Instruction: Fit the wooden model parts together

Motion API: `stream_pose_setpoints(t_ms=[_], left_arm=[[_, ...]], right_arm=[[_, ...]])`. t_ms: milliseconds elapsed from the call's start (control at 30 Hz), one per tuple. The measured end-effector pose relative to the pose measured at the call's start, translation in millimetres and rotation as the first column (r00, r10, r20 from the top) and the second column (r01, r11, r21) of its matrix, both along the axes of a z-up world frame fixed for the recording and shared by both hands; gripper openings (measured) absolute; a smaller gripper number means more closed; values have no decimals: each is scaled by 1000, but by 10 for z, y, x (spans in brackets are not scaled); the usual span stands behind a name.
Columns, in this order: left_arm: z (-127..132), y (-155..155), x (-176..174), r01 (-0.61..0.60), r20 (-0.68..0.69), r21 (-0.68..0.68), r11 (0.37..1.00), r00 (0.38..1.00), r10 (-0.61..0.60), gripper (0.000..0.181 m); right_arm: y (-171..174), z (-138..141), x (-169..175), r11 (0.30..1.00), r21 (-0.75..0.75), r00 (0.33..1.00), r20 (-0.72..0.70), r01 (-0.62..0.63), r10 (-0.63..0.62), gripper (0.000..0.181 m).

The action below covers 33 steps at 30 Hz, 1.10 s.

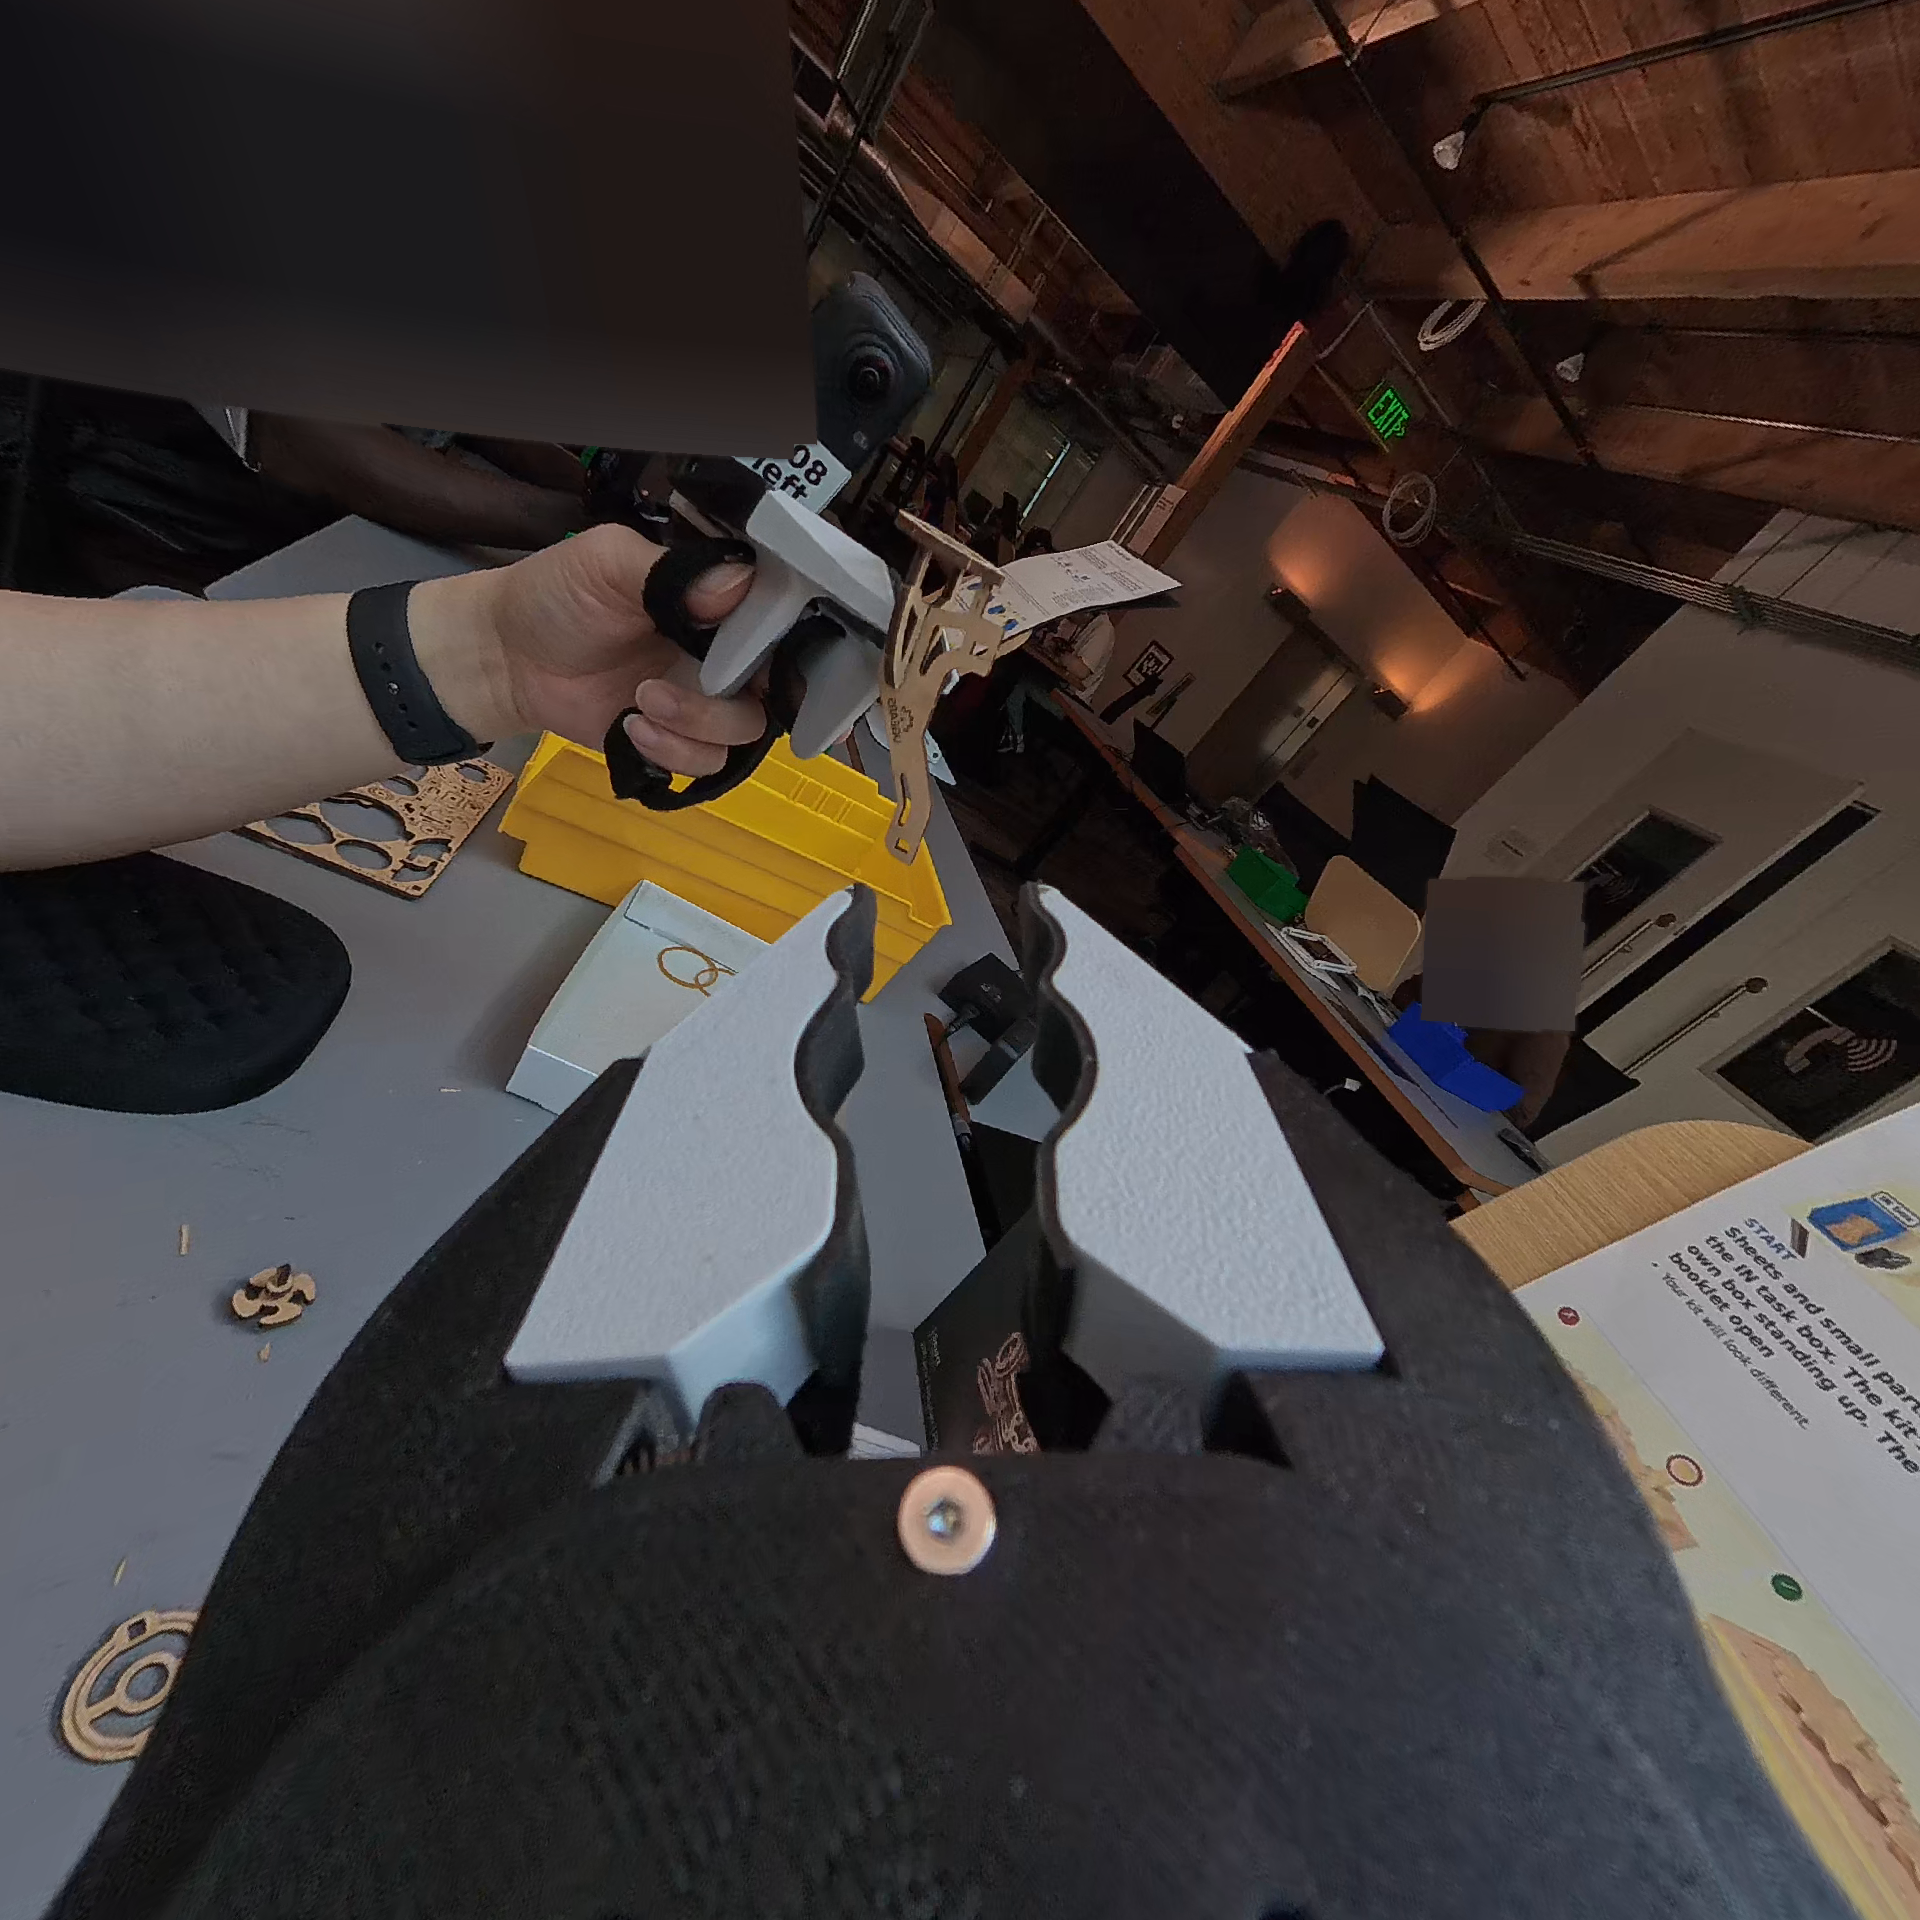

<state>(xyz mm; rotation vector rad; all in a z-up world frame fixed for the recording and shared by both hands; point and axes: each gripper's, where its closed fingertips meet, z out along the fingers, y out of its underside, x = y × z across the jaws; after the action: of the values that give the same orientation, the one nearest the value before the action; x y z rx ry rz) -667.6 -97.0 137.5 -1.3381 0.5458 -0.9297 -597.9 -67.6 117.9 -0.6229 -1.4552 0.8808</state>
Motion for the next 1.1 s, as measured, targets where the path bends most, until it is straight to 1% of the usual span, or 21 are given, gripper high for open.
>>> stream_pose_setpoints(t_ms=[100, 233, 300, 467, 567, 667, 867, 1000, 1100], left_arm=[[-10, 36, -25, -15, 9, 0, 1000, 1000, 15, 16], [-77, 165, -55, -65, 15, -20, 998, 998, 65, 16], [-100, 199, -27, -73, 7, -30, 997, 997, 73, 16], [-165, 278, -17, -180, -105, -9, 984, 978, 178, 17], [-146, 260, -35, -204, -130, 34, 978, 970, 207, 17], [-119, 212, -27, -184, -131, 87, 979, 972, 194, 17], [-145, 149, 4, -158, -181, 223, 962, 963, 200, 17], [-178, 141, 43, -139, -194, 236, 962, 963, 186, 17], [-233, 205, 21, -175, -227, 214, 961, 948, 223, 17]], right_arm=[[-15, -8, -31, 999, -40, 1000, -6, -29, 29, 27], [8, -11, -102, 981, -172, 996, -31, -86, 82, 27], [52, 33, -116, 970, -227, 995, -56, -88, 77, 28], [94, 149, -64, 958, -272, 992, -112, -92, 63, 27], [95, 85, -110, 951, -293, 993, -92, -99, 75, 27], [44, 9, -162, 960, -268, 997, -47, -75, 65, 27], [-131, -94, -249, 993, -120, 1000, 14, -6, 8, 27], [-223, -126, -309, 997, -74, 1000, 25, 9, -7, 27], [-270, -114, -315, 999, -53, 1000, 26, 9, -8, 27]])
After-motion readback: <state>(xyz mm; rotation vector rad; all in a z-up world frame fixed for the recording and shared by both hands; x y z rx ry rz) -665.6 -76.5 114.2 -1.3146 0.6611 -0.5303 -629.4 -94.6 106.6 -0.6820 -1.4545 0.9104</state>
